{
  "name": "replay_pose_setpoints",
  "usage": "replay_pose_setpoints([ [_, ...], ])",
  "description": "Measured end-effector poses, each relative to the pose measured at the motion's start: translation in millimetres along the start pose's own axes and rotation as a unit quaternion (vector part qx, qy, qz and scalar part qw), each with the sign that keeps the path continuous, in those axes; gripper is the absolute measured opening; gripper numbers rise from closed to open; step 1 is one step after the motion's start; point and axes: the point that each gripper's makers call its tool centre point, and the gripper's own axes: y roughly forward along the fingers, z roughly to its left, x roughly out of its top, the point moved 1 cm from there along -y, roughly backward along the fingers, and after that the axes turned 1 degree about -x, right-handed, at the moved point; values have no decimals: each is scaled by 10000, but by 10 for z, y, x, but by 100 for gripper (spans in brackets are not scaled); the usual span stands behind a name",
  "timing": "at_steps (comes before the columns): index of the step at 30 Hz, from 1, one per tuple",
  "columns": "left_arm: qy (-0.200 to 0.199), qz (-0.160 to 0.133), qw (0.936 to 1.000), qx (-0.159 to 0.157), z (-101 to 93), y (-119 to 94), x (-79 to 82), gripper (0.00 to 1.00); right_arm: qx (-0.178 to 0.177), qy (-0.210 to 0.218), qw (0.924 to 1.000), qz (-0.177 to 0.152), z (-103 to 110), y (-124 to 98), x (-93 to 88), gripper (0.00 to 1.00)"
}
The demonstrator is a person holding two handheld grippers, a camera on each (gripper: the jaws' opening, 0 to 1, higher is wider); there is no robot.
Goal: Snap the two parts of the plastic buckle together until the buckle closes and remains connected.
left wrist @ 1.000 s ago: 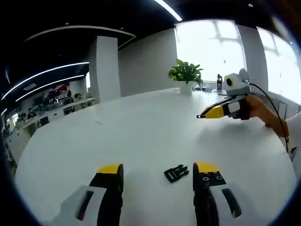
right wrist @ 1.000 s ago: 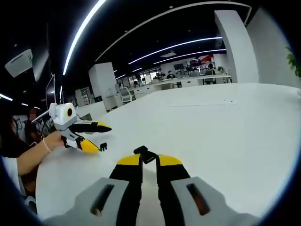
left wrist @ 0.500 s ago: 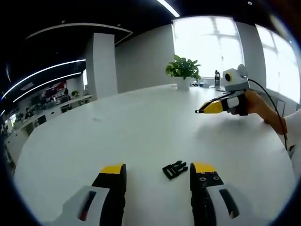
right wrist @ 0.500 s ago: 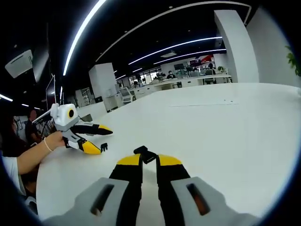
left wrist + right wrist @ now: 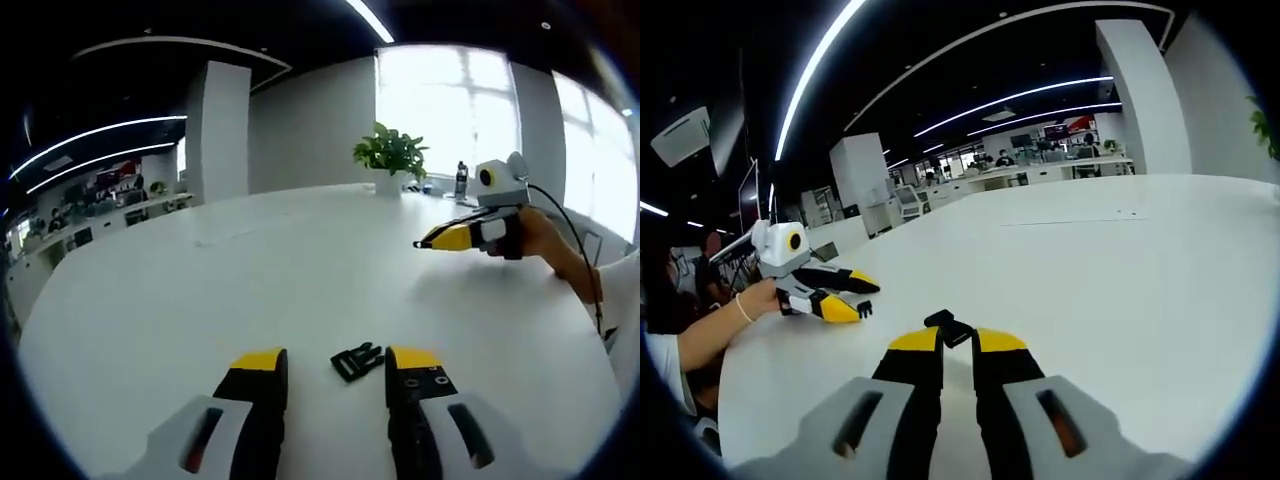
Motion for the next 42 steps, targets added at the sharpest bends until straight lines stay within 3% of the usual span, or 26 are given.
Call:
replay_pose_setpoints([
  [13,98,59,9999,-63,-47,21,-24,23,14,18,10000,-10,-29,5,3,11],
  [37,102,101,9999,-38,-141,19,4,20,-1,28,10000,9,-54,10,-16,11],
  [42,-59,97,9998,135,-146,-24,31,20,1,33,10000,10,-45,7,-23,11],
])
